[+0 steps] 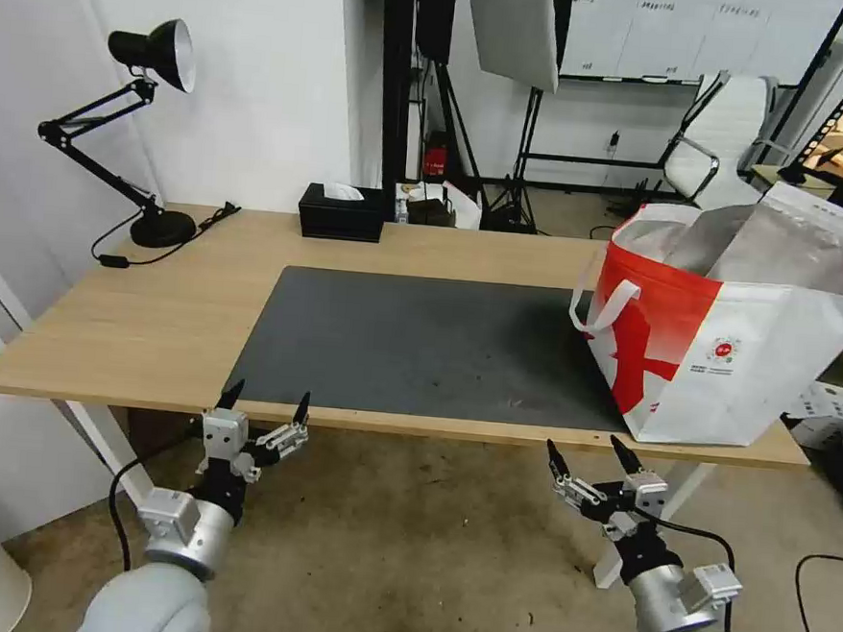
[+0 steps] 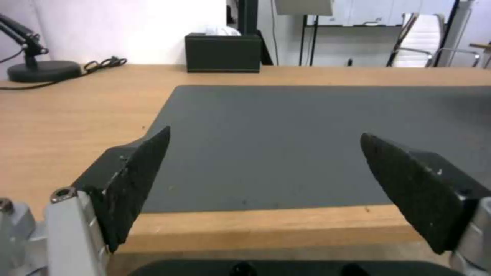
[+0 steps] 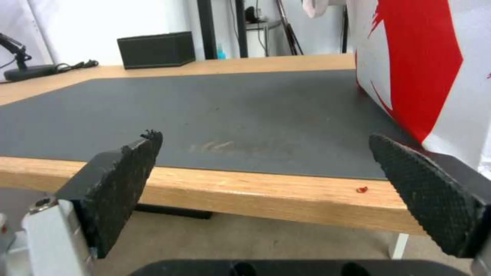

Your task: Pick up the trash from the table and place it into the takeout bag.

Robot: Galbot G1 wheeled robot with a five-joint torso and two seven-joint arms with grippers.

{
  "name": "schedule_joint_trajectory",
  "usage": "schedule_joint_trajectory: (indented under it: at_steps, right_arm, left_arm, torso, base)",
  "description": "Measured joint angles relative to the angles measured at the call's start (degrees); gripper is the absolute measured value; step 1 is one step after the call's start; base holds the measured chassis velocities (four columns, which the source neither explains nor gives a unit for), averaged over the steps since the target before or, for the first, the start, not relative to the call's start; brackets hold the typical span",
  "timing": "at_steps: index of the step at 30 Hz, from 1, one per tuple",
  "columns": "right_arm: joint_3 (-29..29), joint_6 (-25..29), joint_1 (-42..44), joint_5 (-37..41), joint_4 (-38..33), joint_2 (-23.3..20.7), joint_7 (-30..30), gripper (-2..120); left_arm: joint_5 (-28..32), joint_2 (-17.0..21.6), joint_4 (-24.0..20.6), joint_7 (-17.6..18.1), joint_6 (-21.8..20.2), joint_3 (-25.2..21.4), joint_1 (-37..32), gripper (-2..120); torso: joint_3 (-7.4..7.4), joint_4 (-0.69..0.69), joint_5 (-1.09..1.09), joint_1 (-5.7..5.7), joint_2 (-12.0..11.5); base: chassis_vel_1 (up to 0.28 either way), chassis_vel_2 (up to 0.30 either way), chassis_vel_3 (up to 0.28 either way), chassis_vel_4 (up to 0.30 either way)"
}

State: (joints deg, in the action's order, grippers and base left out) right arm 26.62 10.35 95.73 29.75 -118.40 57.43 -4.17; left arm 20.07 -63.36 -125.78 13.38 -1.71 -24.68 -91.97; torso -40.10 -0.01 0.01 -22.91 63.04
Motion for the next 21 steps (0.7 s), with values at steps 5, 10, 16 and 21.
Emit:
schedule_joint_trajectory:
  at_steps: [5,10,16,21]
  right_arm:
    - [0.0,0.0,0.0,0.0,0.0,0.0,0.0,100]
    - [0.0,0.0,0.0,0.0,0.0,0.0,0.0,100]
    - [0.0,0.0,0.0,0.0,0.0,0.0,0.0,100]
    - [0.0,0.0,0.0,0.0,0.0,0.0,0.0,100]
  left_arm:
    - [-0.1,-0.3,0.5,0.0,-0.8,-0.6,-0.6,100]
    - [0.0,-0.4,1.4,0.0,-1.1,-0.8,-0.5,100]
    - [0.1,-0.4,1.5,0.0,-1.3,-0.7,-0.3,100]
    - [0.2,-0.4,1.5,0.0,-1.4,-0.6,-0.2,100]
  torso:
    - [0.0,0.0,0.0,0.0,0.0]
    - [0.0,0.0,-0.01,0.0,0.0]
    - [0.0,0.0,-0.01,0.0,0.0]
    - [-0.01,0.0,-0.01,-0.01,0.0]
  base:
    - [0.0,0.0,0.0,0.0]
    - [0.0,0.0,0.0,0.0]
    - [0.0,0.0,0.0,0.0]
    - [0.0,0.0,0.0,0.0]
